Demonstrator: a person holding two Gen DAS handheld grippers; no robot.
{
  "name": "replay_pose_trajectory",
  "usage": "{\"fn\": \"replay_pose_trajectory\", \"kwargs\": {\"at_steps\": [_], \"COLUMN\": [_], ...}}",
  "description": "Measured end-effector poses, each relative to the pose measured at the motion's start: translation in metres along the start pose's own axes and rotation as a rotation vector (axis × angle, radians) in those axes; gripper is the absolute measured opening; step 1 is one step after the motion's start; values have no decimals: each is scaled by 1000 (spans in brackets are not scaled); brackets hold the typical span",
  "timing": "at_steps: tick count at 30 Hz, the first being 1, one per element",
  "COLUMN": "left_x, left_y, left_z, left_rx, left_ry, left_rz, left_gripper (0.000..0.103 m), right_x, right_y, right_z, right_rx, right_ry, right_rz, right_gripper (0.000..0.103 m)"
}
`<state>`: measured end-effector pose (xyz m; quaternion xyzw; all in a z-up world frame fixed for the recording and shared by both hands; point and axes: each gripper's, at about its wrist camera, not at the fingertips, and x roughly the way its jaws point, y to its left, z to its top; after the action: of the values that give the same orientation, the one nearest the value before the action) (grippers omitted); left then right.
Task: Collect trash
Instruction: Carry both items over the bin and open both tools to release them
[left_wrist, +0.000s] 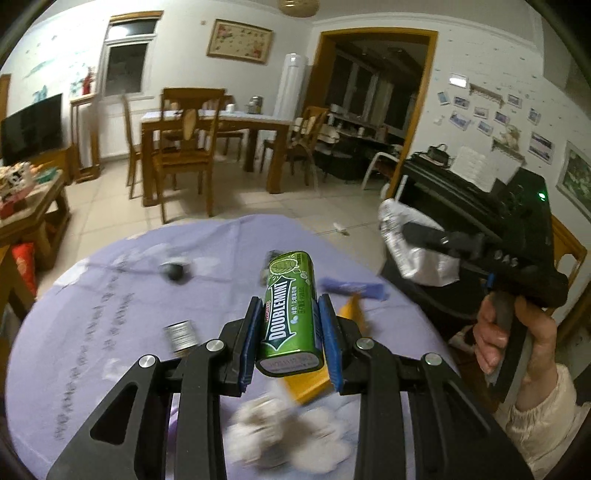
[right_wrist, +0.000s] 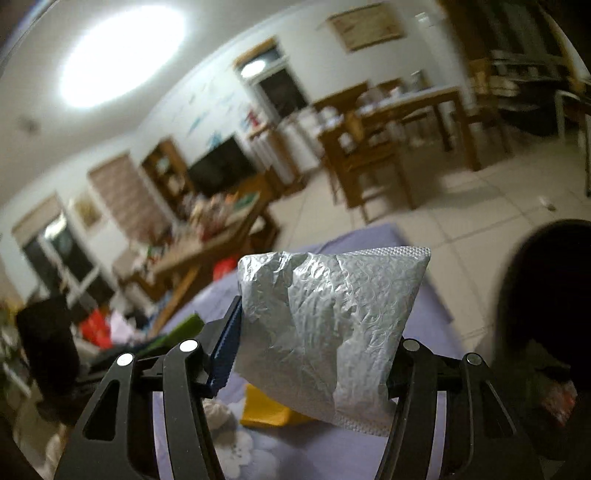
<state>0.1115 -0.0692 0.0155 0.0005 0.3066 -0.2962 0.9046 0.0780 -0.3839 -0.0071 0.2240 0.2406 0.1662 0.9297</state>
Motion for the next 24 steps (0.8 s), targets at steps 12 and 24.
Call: {"fn": "replay_pose_trajectory", "kwargs": {"at_steps": [12, 24], "left_x": [87, 169], "left_y": [-145, -226], "left_z": [38, 27], "left_rx": [99, 186], "left_ry": [30, 125], "left_rz": [-194, -246], "left_gripper": [31, 31], "right_x": [-163, -189], "right_y": [-157, -251], "right_z": [23, -5], "right_rx": [246, 366], "right_ry": [-315, -319], "right_rz": [-238, -363], "right_gripper": [59, 60]}}
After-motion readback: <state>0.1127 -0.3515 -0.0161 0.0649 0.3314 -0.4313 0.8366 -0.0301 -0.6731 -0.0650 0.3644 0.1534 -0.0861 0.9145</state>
